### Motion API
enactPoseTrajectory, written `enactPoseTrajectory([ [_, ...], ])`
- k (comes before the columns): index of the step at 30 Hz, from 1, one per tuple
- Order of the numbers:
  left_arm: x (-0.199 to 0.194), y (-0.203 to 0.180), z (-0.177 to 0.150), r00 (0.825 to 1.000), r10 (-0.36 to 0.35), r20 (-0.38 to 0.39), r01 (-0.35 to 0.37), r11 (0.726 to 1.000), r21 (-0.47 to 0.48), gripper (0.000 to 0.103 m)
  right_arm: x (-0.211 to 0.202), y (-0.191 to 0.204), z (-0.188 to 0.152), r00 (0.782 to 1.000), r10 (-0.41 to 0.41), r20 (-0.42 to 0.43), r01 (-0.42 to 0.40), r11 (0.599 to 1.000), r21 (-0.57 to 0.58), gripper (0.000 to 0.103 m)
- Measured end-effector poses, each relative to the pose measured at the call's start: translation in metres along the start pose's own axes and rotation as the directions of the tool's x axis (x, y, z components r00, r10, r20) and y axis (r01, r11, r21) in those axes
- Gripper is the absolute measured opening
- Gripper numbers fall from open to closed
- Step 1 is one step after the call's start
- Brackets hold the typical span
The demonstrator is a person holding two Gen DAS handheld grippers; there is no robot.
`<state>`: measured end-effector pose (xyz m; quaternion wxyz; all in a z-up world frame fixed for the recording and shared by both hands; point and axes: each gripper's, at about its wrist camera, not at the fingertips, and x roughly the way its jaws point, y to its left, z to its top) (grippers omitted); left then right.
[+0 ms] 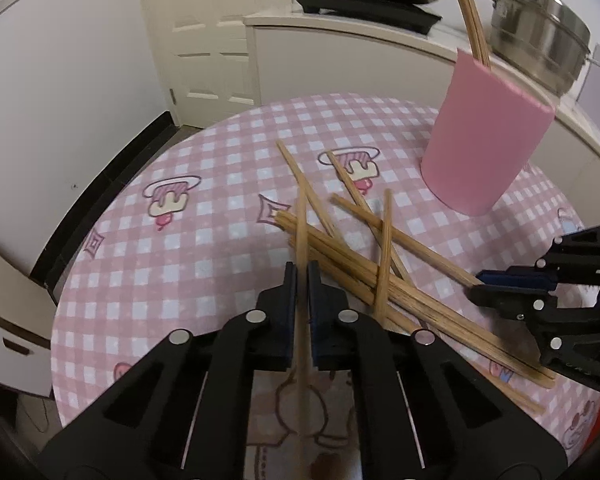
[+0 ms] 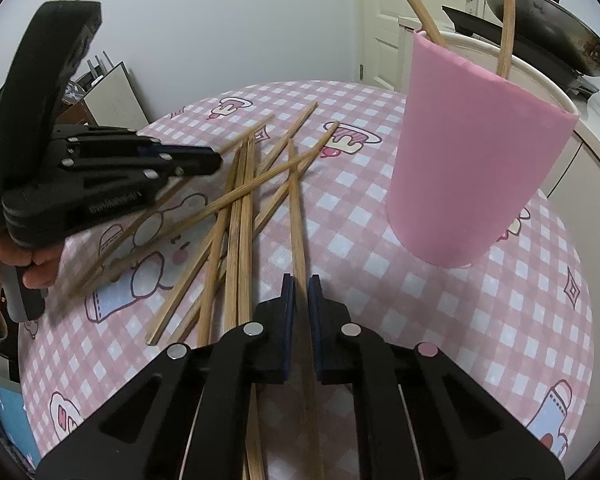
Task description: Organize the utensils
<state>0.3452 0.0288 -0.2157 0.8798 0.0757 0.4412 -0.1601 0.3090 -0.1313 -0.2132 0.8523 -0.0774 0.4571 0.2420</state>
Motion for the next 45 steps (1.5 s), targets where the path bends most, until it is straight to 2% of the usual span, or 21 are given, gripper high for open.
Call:
enactPoseTrajectory([
  [6, -0.032, 0.003, -0.003, 0.999, 0.02, 0.031, -0.02, 1.0, -0.006, 0.006, -0.016, 0.0, -0.009, 1.0, -0.018, 0.005, 0.018, 1.0, 0.001, 0.005],
  [13, -0.072, -0.018, -0.021, 0.999, 0.014, 0.041, -0.013, 1.0, -0.002, 0.006, -0.043, 0.0, -0.027, 0.999, -0.039, 0.003, 0.039, 0.999, 0.002, 0.005],
  [16, -0.08, -0.033, -0.032, 0.999, 0.002, 0.037, -0.002, 1.0, 0.003, 0.006, -0.047, 0.001, -0.036, 0.999, -0.04, -0.007, 0.04, 0.999, 0.011, 0.005],
  [21, -0.092, -0.058, -0.048, 0.997, -0.065, 0.032, 0.065, 0.998, 0.003, 0.006, -0.06, 0.005, -0.047, 1.0, -0.028, -0.002, 0.028, 0.999, 0.023, 0.005],
  [27, -0.078, -0.08, -0.062, 0.995, -0.098, -0.035, 0.099, 0.995, 0.006, 0.006, -0.06, 0.014, -0.048, 0.999, -0.038, -0.014, 0.038, 0.999, 0.017, 0.005],
  [32, -0.054, -0.069, -0.075, 0.992, -0.072, -0.102, 0.067, 0.996, -0.053, 0.006, -0.061, 0.015, -0.059, 0.998, -0.054, -0.042, 0.055, 0.998, 0.012, 0.005],
  [39, -0.055, -0.057, -0.08, 0.995, -0.041, -0.095, 0.034, 0.996, -0.083, 0.006, -0.063, 0.018, -0.08, 0.993, -0.075, -0.092, 0.073, 0.997, -0.023, 0.005],
  [45, -0.057, -0.058, -0.077, 0.994, -0.077, -0.08, 0.069, 0.993, -0.097, 0.006, -0.058, 0.015, -0.081, 0.992, -0.08, -0.101, 0.079, 0.997, -0.018, 0.006],
])
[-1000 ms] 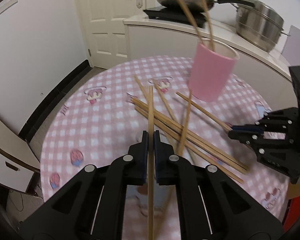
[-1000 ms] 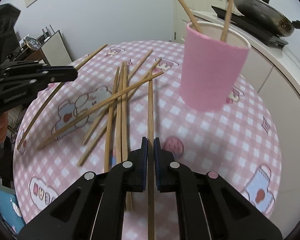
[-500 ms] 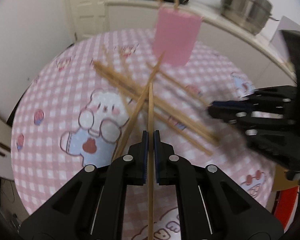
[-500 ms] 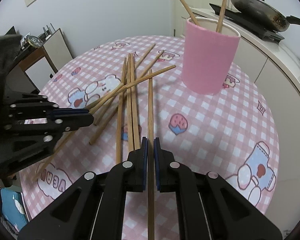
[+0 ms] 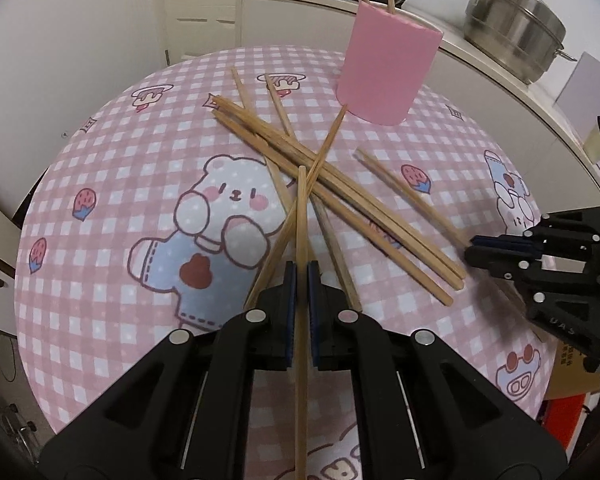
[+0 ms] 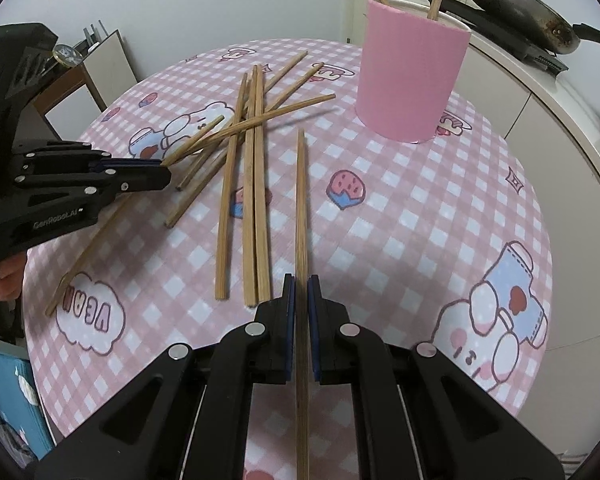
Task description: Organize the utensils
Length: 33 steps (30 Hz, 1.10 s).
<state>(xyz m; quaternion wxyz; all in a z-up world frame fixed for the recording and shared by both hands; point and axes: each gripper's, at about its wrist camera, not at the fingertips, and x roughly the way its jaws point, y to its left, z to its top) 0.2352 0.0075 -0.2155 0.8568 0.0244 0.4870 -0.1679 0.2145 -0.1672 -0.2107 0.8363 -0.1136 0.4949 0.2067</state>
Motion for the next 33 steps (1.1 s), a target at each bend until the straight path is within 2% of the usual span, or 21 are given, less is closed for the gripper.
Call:
enactPoseTrajectory([
  [10, 0.013, 0.0, 0.016, 1.0, -0.004, -0.021, 0.005, 1.0, 0.021, 0.006, 0.017, -0.004, 0.035, 1.0, 0.001, 0.006, -0.001, 1.0, -0.011, 0.006],
  [16, 0.021, -0.002, 0.028, 0.999, 0.01, -0.037, -0.008, 0.999, 0.049, 0.007, 0.032, -0.005, 0.057, 1.0, 0.007, -0.021, -0.008, 0.999, -0.036, 0.006],
  [26, 0.032, 0.0, 0.046, 0.996, 0.014, -0.088, -0.009, 0.998, 0.056, 0.007, 0.048, -0.002, 0.075, 0.998, 0.004, -0.059, -0.007, 0.998, -0.065, 0.005],
  [30, 0.029, -0.001, 0.048, 0.997, 0.029, -0.069, -0.025, 0.998, 0.057, 0.007, 0.038, -0.001, 0.075, 1.0, 0.013, -0.022, -0.014, 0.998, -0.058, 0.005],
  [33, 0.013, -0.005, 0.049, 1.0, -0.002, -0.024, 0.003, 0.998, 0.055, 0.007, 0.016, -0.001, 0.079, 0.999, 0.036, 0.041, -0.034, 0.998, -0.046, 0.005],
])
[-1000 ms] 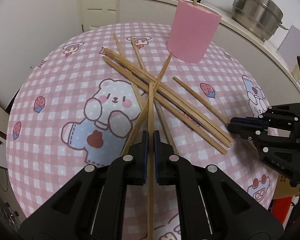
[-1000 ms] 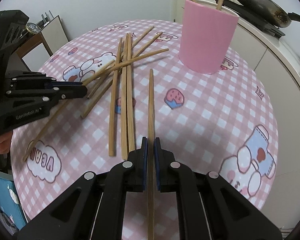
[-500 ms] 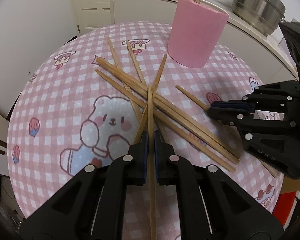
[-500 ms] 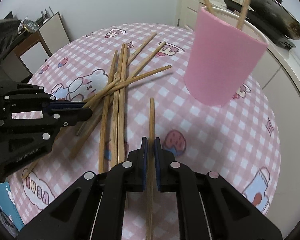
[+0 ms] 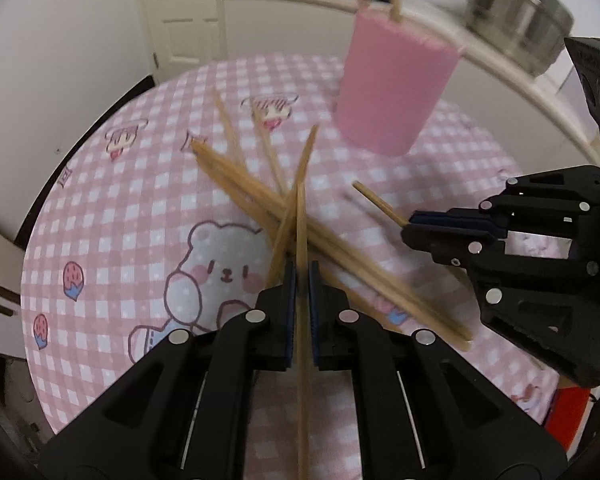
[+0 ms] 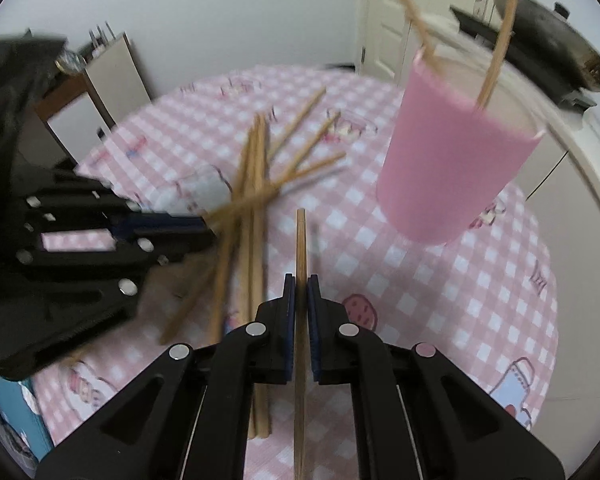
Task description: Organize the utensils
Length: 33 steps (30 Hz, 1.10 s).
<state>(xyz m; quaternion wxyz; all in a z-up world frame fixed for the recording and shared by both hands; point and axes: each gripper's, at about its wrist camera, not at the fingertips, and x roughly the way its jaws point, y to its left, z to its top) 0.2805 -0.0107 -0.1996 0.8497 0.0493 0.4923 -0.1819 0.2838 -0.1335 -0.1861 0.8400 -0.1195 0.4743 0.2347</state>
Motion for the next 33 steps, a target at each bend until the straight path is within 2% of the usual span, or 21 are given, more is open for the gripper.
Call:
enactPoseTrajectory([
  [6, -0.056, -0.004, 0.007, 0.99, -0.034, 0.138, 0.036, 0.999, -0.01, 0.006, -0.066, 0.0, 0.01, 0.988, 0.006, 0.157, -0.008, 1.0, 0.012, 0.005],
  [8, -0.066, -0.006, 0.008, 0.989, -0.022, 0.143, 0.023, 1.0, -0.006, 0.006, -0.081, 0.001, 0.012, 0.983, 0.009, 0.183, -0.01, 1.0, 0.009, 0.005],
  [11, -0.064, -0.009, 0.008, 0.993, -0.016, 0.115, 0.016, 1.0, -0.001, 0.007, -0.089, 0.003, 0.01, 0.983, 0.007, 0.183, -0.007, 1.0, 0.0, 0.005],
  [19, -0.034, -0.011, -0.004, 1.0, -0.014, 0.021, 0.015, 1.0, -0.017, 0.007, -0.058, 0.001, -0.005, 0.995, 0.009, 0.1, -0.011, 1.0, 0.02, 0.005],
  [27, -0.002, -0.007, -0.002, 0.998, -0.016, -0.059, 0.013, 0.999, -0.04, 0.007, -0.037, -0.01, -0.009, 0.998, 0.026, 0.06, -0.028, 0.999, 0.039, 0.005],
  [28, 0.0, -0.006, -0.001, 0.998, -0.018, -0.061, 0.015, 0.999, -0.044, 0.009, -0.034, -0.012, -0.01, 0.998, 0.028, 0.055, -0.031, 0.999, 0.043, 0.005],
  [29, 0.002, -0.006, -0.001, 0.998, -0.019, -0.064, 0.016, 0.999, -0.046, 0.025, -0.032, -0.013, -0.01, 0.998, 0.031, 0.051, -0.034, 0.998, 0.044, 0.005],
  [31, 0.003, -0.004, 0.0, 0.999, -0.01, -0.051, 0.007, 0.998, -0.055, 0.05, -0.028, -0.015, -0.01, 0.998, 0.036, 0.045, -0.038, 0.998, 0.046, 0.005],
  [33, 0.003, -0.007, 0.001, 0.999, -0.004, -0.041, 0.002, 0.999, -0.036, 0.05, -0.025, -0.017, -0.01, 0.998, 0.04, 0.039, -0.041, 0.998, 0.047, 0.005],
])
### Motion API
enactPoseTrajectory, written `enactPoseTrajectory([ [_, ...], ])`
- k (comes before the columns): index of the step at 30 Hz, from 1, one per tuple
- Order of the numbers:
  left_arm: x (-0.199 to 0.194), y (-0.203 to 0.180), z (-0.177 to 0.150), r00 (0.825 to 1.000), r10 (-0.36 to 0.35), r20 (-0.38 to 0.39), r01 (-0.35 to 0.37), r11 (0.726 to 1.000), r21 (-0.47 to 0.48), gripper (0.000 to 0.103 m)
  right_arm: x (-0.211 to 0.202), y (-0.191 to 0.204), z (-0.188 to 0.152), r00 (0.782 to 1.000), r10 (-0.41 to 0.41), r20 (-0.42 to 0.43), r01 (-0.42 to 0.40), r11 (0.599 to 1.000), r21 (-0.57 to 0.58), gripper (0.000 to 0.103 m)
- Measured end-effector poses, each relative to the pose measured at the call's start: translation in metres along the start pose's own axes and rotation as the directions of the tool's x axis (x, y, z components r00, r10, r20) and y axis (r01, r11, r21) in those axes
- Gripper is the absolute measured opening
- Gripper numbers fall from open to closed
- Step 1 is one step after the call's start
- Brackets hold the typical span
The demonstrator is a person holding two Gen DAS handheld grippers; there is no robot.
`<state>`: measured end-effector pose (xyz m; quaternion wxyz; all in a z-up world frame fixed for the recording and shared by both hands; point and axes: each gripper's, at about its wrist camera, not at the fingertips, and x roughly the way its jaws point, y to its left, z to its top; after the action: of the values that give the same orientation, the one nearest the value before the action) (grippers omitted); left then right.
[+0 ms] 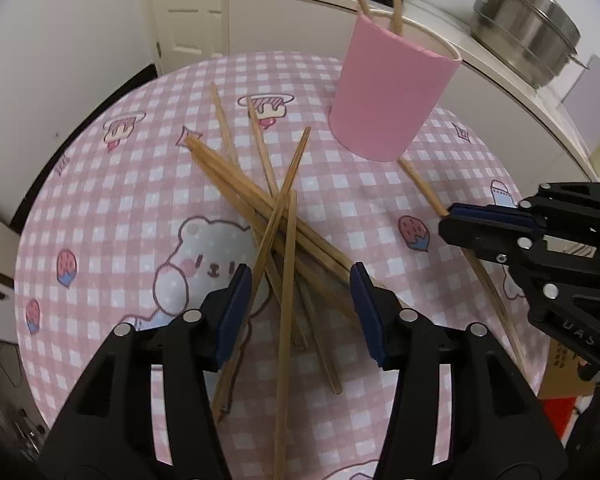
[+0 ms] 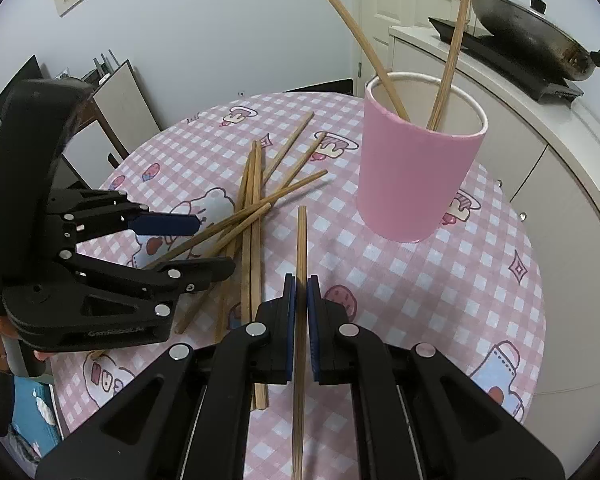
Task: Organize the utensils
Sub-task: 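Raise both held chopsticks upright above the pink cup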
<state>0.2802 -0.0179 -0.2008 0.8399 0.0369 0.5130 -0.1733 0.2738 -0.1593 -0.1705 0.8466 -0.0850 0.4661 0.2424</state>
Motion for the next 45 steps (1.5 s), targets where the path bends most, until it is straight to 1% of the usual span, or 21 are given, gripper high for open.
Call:
enactPoseTrajectory([
  [1, 0.001, -0.001, 0.001, 1.0, -0.001, -0.006, 0.001, 1.0, 0.004, 0.05, 0.001, -0.001, 0.0, 1.0, 0.002, -0.002, -0.002, 1.0, 0.001, 0.005],
  [4, 0.006, -0.001, 0.004, 1.0, 0.018, -0.015, -0.018, 1.0, 0.007, 0.041, 0.004, -0.002, 0.001, 1.0, 0.006, -0.004, -0.006, 1.0, 0.003, 0.005],
  [5, 0.007, 0.0, 0.005, 1.0, 0.02, -0.013, -0.02, 1.0, 0.008, 0.037, 0.005, -0.002, 0.001, 1.0, 0.007, -0.006, -0.007, 1.0, 0.003, 0.005],
  [8, 0.008, 0.0, 0.009, 1.0, 0.025, -0.017, -0.025, 1.0, 0.012, 0.029, 0.006, -0.003, 0.002, 1.0, 0.008, -0.009, -0.008, 1.0, 0.003, 0.005],
  [13, 0.011, -0.006, 0.013, 0.997, 0.069, -0.031, -0.068, 0.997, 0.046, 0.029, 0.008, -0.003, 0.002, 1.0, 0.01, -0.007, -0.01, 1.0, 0.003, 0.005],
  [15, 0.013, -0.011, 0.013, 0.995, 0.099, -0.028, -0.097, 0.993, 0.074, 0.027, 0.009, -0.003, 0.003, 1.0, 0.011, -0.005, -0.011, 1.0, 0.002, 0.005],
  [16, 0.014, -0.013, 0.012, 0.993, 0.111, -0.03, -0.108, 0.99, 0.09, 0.024, 0.009, -0.003, 0.004, 1.0, 0.012, -0.005, -0.012, 1.0, 0.001, 0.005],
  [17, 0.016, -0.014, 0.012, 0.993, 0.104, -0.051, -0.099, 0.991, 0.091, 0.012, 0.009, -0.003, 0.004, 1.0, 0.012, -0.005, -0.012, 1.0, 0.0, 0.005],
  [18, 0.017, -0.013, 0.011, 0.994, 0.091, -0.068, -0.086, 0.993, 0.083, 0.012, 0.009, -0.002, 0.004, 1.0, 0.013, -0.004, -0.013, 1.0, -0.001, 0.005],
  [20, 0.017, -0.015, 0.011, 0.993, 0.1, -0.065, -0.094, 0.992, 0.087, 0.012, 0.008, -0.002, 0.004, 1.0, 0.013, -0.003, -0.013, 1.0, -0.004, 0.005],
  [24, 0.017, -0.004, 0.015, 0.994, 0.079, -0.068, -0.077, 0.996, 0.04, 0.012, 0.007, -0.001, 0.004, 1.0, 0.014, -0.001, -0.014, 1.0, -0.006, 0.005],
  [28, 0.02, -0.005, 0.017, 0.994, 0.08, -0.068, -0.078, 0.996, 0.044, 0.011, 0.006, -0.001, 0.003, 1.0, 0.015, 0.001, -0.015, 1.0, -0.006, 0.005],
  [30, 0.02, -0.008, 0.015, 0.995, 0.085, -0.054, -0.082, 0.996, 0.046, 0.008, 0.004, -0.001, 0.003, 1.0, 0.012, 0.009, -0.012, 1.0, -0.005, 0.005],
  [33, 0.01, -0.006, 0.016, 0.999, 0.048, -0.013, -0.048, 0.999, 0.018, 0.006, -0.002, 0.0, 0.004, 1.0, 0.011, 0.022, -0.01, 1.0, -0.007, 0.005],
  [34, 0.002, -0.004, 0.016, 1.0, 0.03, 0.007, -0.03, 1.0, 0.007, 0.006, -0.006, 0.001, 0.004, 0.999, 0.01, 0.03, -0.01, 1.0, -0.008, 0.005],
  [39, -0.037, -0.003, 0.022, 0.995, -0.004, 0.098, 0.005, 1.0, -0.005, 0.006, -0.032, 0.007, 0.007, 0.996, 0.009, 0.091, -0.008, 1.0, -0.013, 0.005],
  [41, -0.059, -0.005, 0.024, 0.989, -0.029, 0.147, 0.03, 1.0, -0.007, 0.006, -0.044, 0.009, 0.009, 0.993, 0.01, 0.117, -0.008, 1.0, -0.017, 0.005],
  [45, -0.095, -0.012, 0.025, 0.968, -0.051, 0.244, 0.053, 0.999, -0.002, 0.006, -0.071, 0.015, 0.011, 0.985, 0.012, 0.171, -0.007, 1.0, -0.028, 0.005],
])
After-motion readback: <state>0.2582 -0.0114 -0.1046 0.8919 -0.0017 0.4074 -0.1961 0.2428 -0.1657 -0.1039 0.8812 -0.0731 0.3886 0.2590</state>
